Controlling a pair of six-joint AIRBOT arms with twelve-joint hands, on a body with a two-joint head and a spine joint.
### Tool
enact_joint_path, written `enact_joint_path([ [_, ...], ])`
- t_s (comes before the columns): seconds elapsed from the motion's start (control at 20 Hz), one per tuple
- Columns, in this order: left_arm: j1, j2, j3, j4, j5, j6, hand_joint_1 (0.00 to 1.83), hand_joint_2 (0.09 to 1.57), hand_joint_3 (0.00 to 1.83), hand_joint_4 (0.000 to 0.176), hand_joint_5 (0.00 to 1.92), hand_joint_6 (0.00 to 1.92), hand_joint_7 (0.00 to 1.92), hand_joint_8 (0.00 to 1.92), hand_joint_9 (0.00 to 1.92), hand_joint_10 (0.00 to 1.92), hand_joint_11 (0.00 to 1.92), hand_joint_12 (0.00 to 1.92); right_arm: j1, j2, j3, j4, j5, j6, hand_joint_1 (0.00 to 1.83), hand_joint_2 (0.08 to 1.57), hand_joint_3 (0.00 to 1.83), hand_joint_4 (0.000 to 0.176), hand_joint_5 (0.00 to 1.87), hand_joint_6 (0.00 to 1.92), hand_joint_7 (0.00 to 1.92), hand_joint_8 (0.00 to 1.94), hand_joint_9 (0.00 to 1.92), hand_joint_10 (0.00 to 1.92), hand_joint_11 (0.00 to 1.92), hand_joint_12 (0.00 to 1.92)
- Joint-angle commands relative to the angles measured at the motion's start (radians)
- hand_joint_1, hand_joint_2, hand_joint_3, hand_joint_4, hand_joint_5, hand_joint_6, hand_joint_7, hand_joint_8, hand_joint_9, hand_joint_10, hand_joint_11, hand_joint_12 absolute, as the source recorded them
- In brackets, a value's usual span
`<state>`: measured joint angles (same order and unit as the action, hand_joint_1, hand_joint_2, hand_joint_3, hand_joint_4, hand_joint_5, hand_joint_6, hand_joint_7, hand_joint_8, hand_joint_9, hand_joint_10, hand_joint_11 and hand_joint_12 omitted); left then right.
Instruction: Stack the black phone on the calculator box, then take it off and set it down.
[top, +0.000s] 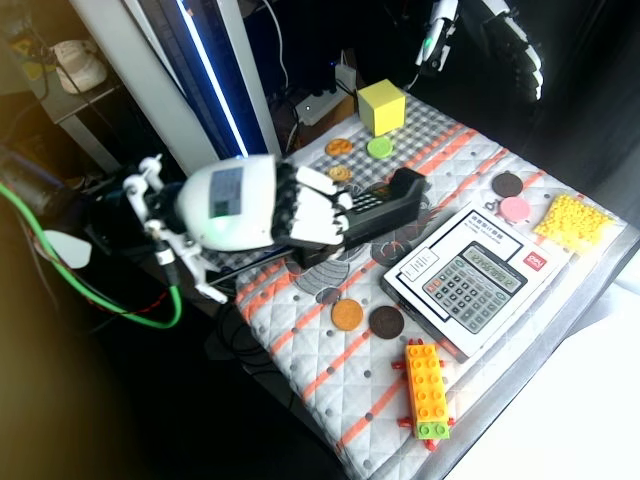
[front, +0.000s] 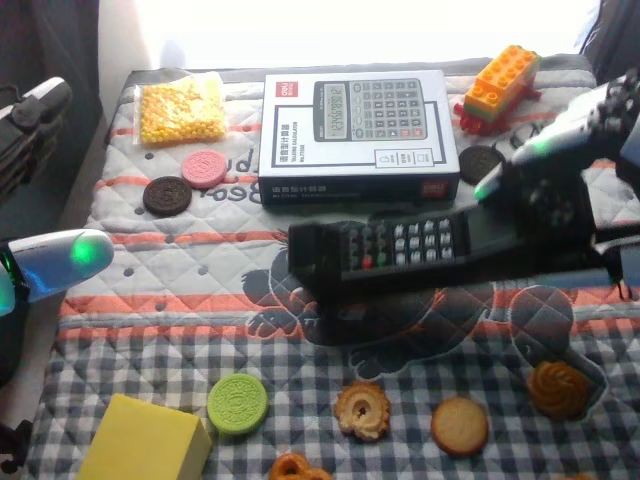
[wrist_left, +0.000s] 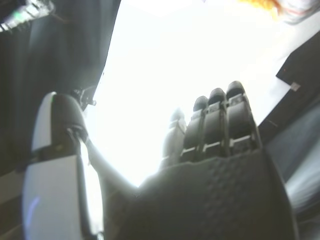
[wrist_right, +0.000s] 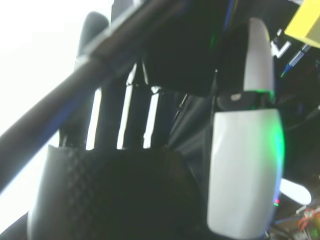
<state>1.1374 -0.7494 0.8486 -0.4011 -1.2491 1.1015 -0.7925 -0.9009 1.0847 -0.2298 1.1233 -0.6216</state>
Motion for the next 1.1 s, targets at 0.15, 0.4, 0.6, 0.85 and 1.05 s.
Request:
enact_joint_path([
  [0.15, 0.000, 0.006, 0.002, -0.006, -0.128, -0.009, 0.73, 0.91, 0.00, 0.119, 0.01, 0.00, 0.00, 0.00, 0.00, 0.00, 0.02, 0.01, -0.067, 0.000, -0.008, 0.066, 0.139, 0.017, 1.40, 1.03, 0.00, 0.000, 1.10, 0.65, 1.21, 0.53, 1.11, 0.94, 0.97, 0.92],
  [0.4, 0.000, 0.005, 0.002, -0.009, -0.126, -0.013, 0.72, 0.92, 0.00, 0.124, 0.00, 0.00, 0.00, 0.00, 0.00, 0.00, 0.00, 0.00, -0.155, -0.041, 0.027, 0.159, 0.103, 0.020, 1.01, 1.03, 0.01, 0.000, 0.67, 0.02, 0.67, 0.02, 0.63, 0.02, 0.33, 0.66],
  [0.6, -0.001, 0.003, 0.002, -0.009, -0.134, -0.018, 0.70, 0.93, 0.01, 0.108, 0.00, 0.00, 0.00, 0.00, 0.00, 0.00, 0.00, 0.00, -0.168, -0.047, 0.033, 0.175, 0.088, 0.020, 0.89, 1.02, 0.00, 0.001, 0.44, 0.00, 0.45, 0.00, 0.42, 0.00, 0.20, 0.61],
  [0.85, 0.000, 0.001, 0.002, -0.009, -0.141, -0.022, 0.74, 0.92, 0.00, 0.166, 0.00, 0.00, 0.00, 0.00, 0.00, 0.00, 0.00, 0.00, -0.170, -0.048, 0.033, 0.184, 0.087, 0.020, 0.82, 0.99, 0.00, 0.064, 0.29, 0.00, 0.32, 0.00, 0.29, 0.00, 0.23, 0.13],
  [1.05, 0.000, -0.001, 0.006, -0.006, -0.167, -0.044, 0.78, 0.98, 0.02, 0.158, 0.00, 0.00, 0.00, 0.00, 0.00, 0.00, 0.00, 0.00, -0.170, -0.041, 0.028, 0.197, 0.120, 0.020, 0.69, 0.94, 0.00, 0.097, 0.17, 0.00, 0.15, 0.00, 0.14, 0.00, 0.10, 0.03],
])
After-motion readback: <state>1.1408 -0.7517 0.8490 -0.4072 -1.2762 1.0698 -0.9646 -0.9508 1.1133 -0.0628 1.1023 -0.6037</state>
